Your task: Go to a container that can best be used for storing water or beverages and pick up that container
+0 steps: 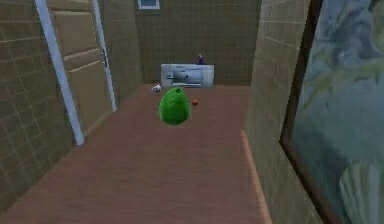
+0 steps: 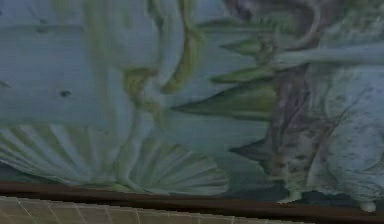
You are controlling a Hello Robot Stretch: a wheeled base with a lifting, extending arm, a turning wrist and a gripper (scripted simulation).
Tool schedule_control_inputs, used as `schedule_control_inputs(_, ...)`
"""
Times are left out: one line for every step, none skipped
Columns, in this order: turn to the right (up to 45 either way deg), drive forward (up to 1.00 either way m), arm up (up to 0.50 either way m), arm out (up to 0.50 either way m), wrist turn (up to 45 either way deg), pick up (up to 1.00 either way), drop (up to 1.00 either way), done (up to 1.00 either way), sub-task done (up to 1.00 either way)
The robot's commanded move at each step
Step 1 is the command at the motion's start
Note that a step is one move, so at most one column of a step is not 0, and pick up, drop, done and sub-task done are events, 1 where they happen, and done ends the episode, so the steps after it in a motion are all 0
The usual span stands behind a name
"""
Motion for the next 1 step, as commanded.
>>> schedule_control_inputs(3.0,0.0,0.0,0.0,0.0,0.0,0.0,0.0,0.0)
